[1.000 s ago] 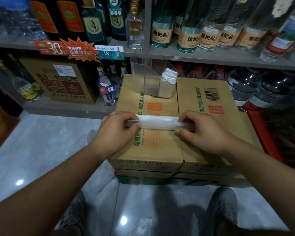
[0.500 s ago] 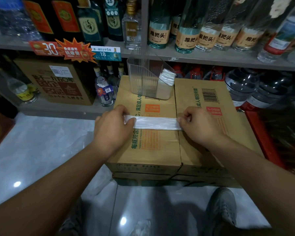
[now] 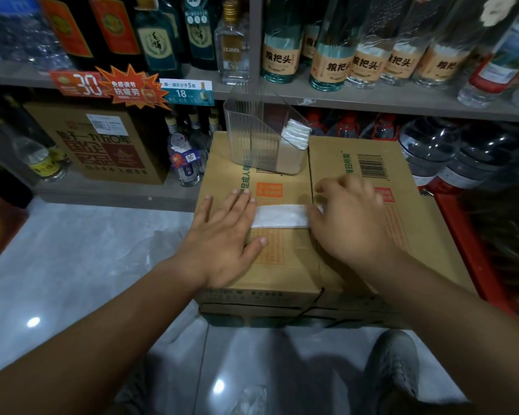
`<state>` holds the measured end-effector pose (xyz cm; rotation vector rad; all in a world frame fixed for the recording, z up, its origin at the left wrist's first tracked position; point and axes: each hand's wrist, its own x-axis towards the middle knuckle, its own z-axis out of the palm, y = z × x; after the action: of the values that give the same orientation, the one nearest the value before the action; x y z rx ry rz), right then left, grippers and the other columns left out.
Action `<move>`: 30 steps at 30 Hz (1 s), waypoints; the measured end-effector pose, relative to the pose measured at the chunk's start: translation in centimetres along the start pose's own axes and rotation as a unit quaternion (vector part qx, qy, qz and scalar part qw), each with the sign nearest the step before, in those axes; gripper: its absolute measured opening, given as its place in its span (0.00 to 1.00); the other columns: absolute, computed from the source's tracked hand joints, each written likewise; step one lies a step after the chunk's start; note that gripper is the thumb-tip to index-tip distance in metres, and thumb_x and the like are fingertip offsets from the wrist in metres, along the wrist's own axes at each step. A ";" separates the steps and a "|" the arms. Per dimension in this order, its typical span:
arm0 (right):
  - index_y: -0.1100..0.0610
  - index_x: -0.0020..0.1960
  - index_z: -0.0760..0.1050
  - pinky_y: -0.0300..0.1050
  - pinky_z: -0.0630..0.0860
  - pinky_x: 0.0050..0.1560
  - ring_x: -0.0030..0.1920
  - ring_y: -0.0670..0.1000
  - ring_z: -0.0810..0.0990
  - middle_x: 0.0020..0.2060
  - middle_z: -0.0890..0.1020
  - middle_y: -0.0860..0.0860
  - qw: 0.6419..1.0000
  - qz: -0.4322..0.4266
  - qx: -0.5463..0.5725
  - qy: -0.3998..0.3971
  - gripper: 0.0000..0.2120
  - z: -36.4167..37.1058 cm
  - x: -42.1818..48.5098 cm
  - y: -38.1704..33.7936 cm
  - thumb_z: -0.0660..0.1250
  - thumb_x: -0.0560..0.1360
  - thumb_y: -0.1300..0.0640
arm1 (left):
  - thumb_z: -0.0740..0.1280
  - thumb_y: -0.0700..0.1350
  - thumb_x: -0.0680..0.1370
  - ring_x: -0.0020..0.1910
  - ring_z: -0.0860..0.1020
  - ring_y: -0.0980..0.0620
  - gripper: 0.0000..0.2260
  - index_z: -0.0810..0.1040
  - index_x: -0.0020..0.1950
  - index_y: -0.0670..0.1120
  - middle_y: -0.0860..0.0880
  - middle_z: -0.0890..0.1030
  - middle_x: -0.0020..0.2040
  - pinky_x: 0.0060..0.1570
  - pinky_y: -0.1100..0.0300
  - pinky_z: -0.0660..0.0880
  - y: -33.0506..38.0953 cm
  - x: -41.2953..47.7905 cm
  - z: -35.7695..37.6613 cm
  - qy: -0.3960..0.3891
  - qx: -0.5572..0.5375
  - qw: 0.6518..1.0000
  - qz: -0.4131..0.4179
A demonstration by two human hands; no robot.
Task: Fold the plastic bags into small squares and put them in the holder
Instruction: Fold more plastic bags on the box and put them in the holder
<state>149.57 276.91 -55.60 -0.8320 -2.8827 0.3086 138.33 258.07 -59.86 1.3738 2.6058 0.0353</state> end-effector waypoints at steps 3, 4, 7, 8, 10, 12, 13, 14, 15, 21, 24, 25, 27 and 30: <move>0.49 0.79 0.58 0.55 0.47 0.77 0.80 0.54 0.46 0.81 0.53 0.52 0.987 -0.151 0.008 -0.050 0.26 0.6 -2.1 -2.9 0.52 0.83 0.44 | 0.30 0.66 0.73 0.80 0.32 0.54 0.40 0.37 0.83 0.47 0.50 0.35 0.82 0.78 0.41 0.37 0.1 0.0 0.0 -0.014 0.019 1.000 -0.004; 0.50 0.82 0.50 0.53 0.40 0.79 0.81 0.52 0.38 0.82 0.45 0.50 0.977 -0.185 0.012 -0.105 0.28 1.2 -2.7 -3.5 0.49 0.84 0.43 | 0.29 0.65 0.72 0.79 0.31 0.54 0.41 0.36 0.82 0.47 0.50 0.34 0.82 0.78 0.41 0.36 0.1 0.1 0.0 -0.022 0.028 0.999 -0.002; 0.53 0.82 0.39 0.52 0.31 0.78 0.79 0.50 0.29 0.81 0.37 0.49 0.960 -0.190 -0.026 -0.206 0.33 2.8 -3.3 -3.3 0.42 0.84 0.39 | 0.28 0.66 0.72 0.79 0.31 0.54 0.41 0.34 0.82 0.47 0.50 0.32 0.81 0.78 0.41 0.36 0.1 0.1 0.0 -0.025 0.035 0.999 -0.001; 0.53 0.82 0.38 0.52 0.31 0.78 0.79 0.50 0.29 0.81 0.36 0.49 0.959 -0.185 -0.038 -0.213 0.33 3.1 -3.2 -2.8 0.41 0.83 0.38 | 0.28 0.66 0.72 0.79 0.31 0.54 0.41 0.34 0.82 0.47 0.50 0.33 0.82 0.78 0.41 0.36 0.1 0.1 0.0 -0.020 0.033 0.999 -0.002; 0.52 0.82 0.37 0.52 0.31 0.78 0.78 0.48 0.29 0.80 0.35 0.47 0.960 -0.170 -0.049 -0.216 0.35 3.0 -3.0 -1.7 0.37 0.81 0.36 | 0.29 0.66 0.73 0.80 0.32 0.54 0.41 0.35 0.82 0.47 0.50 0.34 0.82 0.78 0.41 0.36 0.1 0.2 0.1 -0.016 0.027 1.000 -0.004; 0.51 0.82 0.36 0.52 0.31 0.78 0.78 0.47 0.29 0.80 0.34 0.46 0.964 -0.153 -0.056 -0.210 0.35 2.7 -3.0 -0.3 0.36 0.80 0.36 | 0.30 0.67 0.73 0.80 0.32 0.55 0.41 0.35 0.82 0.47 0.50 0.34 0.82 0.78 0.41 0.36 0.1 0.3 0.1 -0.016 0.019 1.000 -0.005; 0.51 0.82 0.35 0.52 0.31 0.78 0.78 0.46 0.29 0.80 0.34 0.45 0.966 -0.143 -0.056 -0.207 0.34 2.5 -3.1 0.5 0.35 0.81 0.36 | 0.30 0.67 0.73 0.80 0.32 0.55 0.41 0.35 0.82 0.47 0.51 0.34 0.82 0.78 0.42 0.36 0.0 0.3 0.2 -0.015 0.017 1.000 -0.004; 0.50 0.82 0.35 0.52 0.31 0.78 0.78 0.45 0.29 0.80 0.34 0.44 0.968 -0.134 -0.052 -0.204 0.34 2.4 -3.2 1.2 0.35 0.80 0.36 | 0.31 0.68 0.74 0.80 0.32 0.55 0.41 0.35 0.82 0.48 0.51 0.34 0.82 0.78 0.42 0.35 -0.1 0.3 0.2 -0.014 0.015 1.000 -0.002; 0.50 0.82 0.36 0.51 0.31 0.78 0.78 0.44 0.29 0.80 0.34 0.43 0.971 -0.127 -0.043 -0.200 0.35 2.2 -3.3 1.9 0.34 0.80 0.36 | 0.31 0.68 0.74 0.80 0.32 0.55 0.40 0.35 0.82 0.48 0.51 0.33 0.82 0.78 0.42 0.35 -0.2 0.3 0.2 -0.013 0.013 1.000 0.000; 0.50 0.83 0.44 0.52 0.34 0.79 0.79 0.43 0.34 0.81 0.41 0.44 0.976 -0.129 0.004 -0.175 0.34 1.7 -4.0 3.2 0.40 0.81 0.36 | 0.37 0.69 0.77 0.80 0.36 0.56 0.39 0.37 0.83 0.50 0.53 0.39 0.83 0.79 0.45 0.36 -0.9 -0.3 0.4 0.004 -0.037 0.999 0.028; 0.49 0.82 0.50 0.54 0.35 0.79 0.80 0.44 0.37 0.82 0.45 0.45 0.977 -0.134 -0.001 -0.169 0.31 1.1 -3.8 3.2 0.43 0.82 0.37 | 0.52 0.65 0.80 0.81 0.53 0.53 0.34 0.54 0.82 0.50 0.52 0.58 0.82 0.80 0.46 0.48 -1.6 -1.4 0.4 0.066 -0.128 0.989 0.038; 0.48 0.82 0.51 0.54 0.34 0.79 0.80 0.45 0.37 0.82 0.45 0.45 0.977 -0.134 -0.003 -0.167 0.31 0.9 -3.8 3.3 0.43 0.82 0.36 | 0.55 0.64 0.79 0.78 0.59 0.51 0.32 0.60 0.80 0.51 0.52 0.64 0.79 0.78 0.47 0.55 -1.9 -2.0 0.4 0.086 -0.145 0.985 0.042; 0.47 0.80 0.56 0.53 0.35 0.79 0.80 0.46 0.37 0.82 0.44 0.46 0.978 -0.141 -0.001 -0.151 0.30 0.5 -3.9 3.2 0.45 0.82 0.36 | 0.58 0.65 0.77 0.74 0.65 0.52 0.30 0.67 0.76 0.51 0.53 0.69 0.74 0.74 0.50 0.62 -2.3 -3.2 0.3 0.100 -0.154 0.982 0.052; 0.47 0.74 0.66 0.50 0.46 0.77 0.80 0.49 0.49 0.81 0.54 0.48 0.980 -0.176 0.015 -0.086 0.28 0.3 -4.3 2.5 0.52 0.79 0.35 | 0.61 0.68 0.75 0.71 0.67 0.54 0.31 0.72 0.72 0.53 0.55 0.71 0.71 0.70 0.53 0.64 -2.5 -5.1 0.3 0.100 -0.148 0.981 0.071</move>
<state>154.38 276.60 -56.71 -0.2885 -3.1001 0.3984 139.11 252.44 -59.60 1.5062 2.5158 0.5848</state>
